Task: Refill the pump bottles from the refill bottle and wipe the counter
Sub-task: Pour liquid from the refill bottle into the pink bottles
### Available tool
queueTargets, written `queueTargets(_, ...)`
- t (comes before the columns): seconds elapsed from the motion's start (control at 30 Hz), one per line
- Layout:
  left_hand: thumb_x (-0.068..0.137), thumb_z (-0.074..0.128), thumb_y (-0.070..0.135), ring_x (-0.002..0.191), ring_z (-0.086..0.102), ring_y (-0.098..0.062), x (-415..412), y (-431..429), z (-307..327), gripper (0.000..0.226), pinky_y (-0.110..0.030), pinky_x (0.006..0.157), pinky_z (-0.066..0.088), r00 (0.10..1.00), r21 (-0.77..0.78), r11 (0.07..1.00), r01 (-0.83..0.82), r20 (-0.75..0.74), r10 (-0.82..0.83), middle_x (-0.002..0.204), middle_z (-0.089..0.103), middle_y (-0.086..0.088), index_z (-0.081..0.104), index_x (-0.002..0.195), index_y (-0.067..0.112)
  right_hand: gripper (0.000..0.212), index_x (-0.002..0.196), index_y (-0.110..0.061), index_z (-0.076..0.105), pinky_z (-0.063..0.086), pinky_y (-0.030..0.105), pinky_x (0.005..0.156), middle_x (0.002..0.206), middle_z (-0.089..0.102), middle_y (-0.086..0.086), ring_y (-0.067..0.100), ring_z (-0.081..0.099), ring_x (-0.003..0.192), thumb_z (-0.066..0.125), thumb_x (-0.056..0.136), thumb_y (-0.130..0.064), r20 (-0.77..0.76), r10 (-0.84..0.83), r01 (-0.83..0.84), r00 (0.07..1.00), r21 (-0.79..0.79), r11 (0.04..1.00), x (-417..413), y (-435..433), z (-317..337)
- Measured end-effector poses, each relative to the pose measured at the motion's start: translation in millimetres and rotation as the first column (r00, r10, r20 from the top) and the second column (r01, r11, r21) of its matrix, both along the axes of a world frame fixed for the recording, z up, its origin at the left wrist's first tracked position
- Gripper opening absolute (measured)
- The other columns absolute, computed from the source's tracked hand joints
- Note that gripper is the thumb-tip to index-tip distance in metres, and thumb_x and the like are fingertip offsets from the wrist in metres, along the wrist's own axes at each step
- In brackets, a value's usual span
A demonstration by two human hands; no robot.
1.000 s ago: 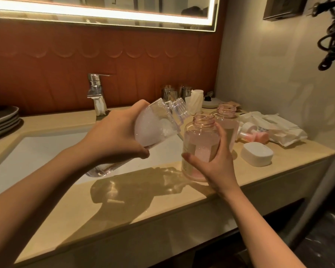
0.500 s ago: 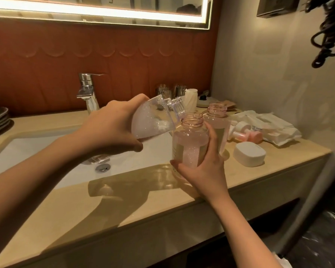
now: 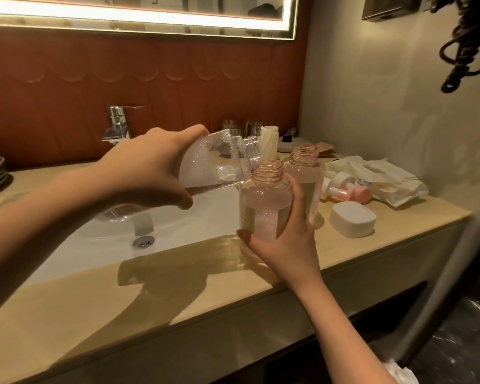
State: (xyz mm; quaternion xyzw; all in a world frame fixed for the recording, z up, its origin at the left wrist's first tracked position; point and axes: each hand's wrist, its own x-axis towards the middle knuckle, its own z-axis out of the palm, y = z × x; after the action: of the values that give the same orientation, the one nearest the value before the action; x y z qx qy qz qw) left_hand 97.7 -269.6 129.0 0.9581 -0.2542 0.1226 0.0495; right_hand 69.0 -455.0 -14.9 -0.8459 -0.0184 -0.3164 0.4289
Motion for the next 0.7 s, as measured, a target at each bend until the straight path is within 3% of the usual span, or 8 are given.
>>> queueTargets(0.27, 0.065, 0.081, 0.03, 0.091, 0.053, -0.027, 0.1, -0.3, 9.3, 0.092, -0.041, 0.073, 0.053, 1.0, 0.077, 0.997, -0.021, -0.019, 0.022, 0.115, 0.055, -0.006, 0.025, 0.137, 0.034, 0.109, 0.145, -0.038, 0.006, 0.045, 0.042, 0.094, 0.149, 0.028, -0.007, 0.022, 0.041, 0.127, 0.081, 0.066, -0.042, -0.006, 0.005, -0.005, 1.0, 0.011, 1.0, 0.1, -0.2, -0.3)
queueTargets(0.43, 0.066, 0.081, 0.029, 0.089, 0.047, -0.019, -1.0, -2.6, 12.9, 0.1, -0.028, 0.064, 0.043, 0.999, 0.095, 0.995, -0.036, -0.027, 0.039, 0.125, 0.053, -0.007, 0.02, 0.145, 0.032, 0.111, 0.145, -0.038, 0.004, 0.044, 0.041, 0.095, 0.15, 0.027, -0.005, 0.021, 0.04, 0.128, 0.081, 0.066, -0.043, -0.01, 0.015, -0.014, 1.0, 0.008, 1.0, -0.9, -1.2, -0.8)
queueTargets(0.6, 0.067, 0.081, 0.028, 0.096, 0.048, -0.021, -3.1, -4.3, 14.9, 0.104, -0.033, 0.072, 0.048, 0.997, 0.108, 0.992, -0.062, -0.037, 0.066, 0.133, 0.05, -0.007, 0.015, 0.147, 0.031, 0.11, 0.144, -0.039, 0.004, 0.044, 0.042, 0.095, 0.15, 0.026, -0.005, 0.022, 0.041, 0.127, 0.08, 0.066, -0.044, 0.004, 0.008, -0.008, 1.0, -0.002, 1.0, 0.9, -0.7, -1.6)
queueTargets(0.7, 0.067, 0.081, 0.027, 0.093, 0.047, -0.02, -4.3, -5.1, 17.0, 0.101, -0.03, 0.068, 0.046, 0.997, 0.105, 0.993, -0.057, -0.052, 0.063, 0.131, 0.051, -0.006, 0.018, 0.146, 0.03, 0.11, 0.145, -0.038, 0.005, 0.043, 0.036, 0.093, 0.15, 0.027, -0.006, 0.02, 0.04, 0.127, 0.08, 0.066, -0.044, 0.015, 0.011, -0.011, 1.0, 0.001, 1.0, 1.4, -1.2, -2.4)
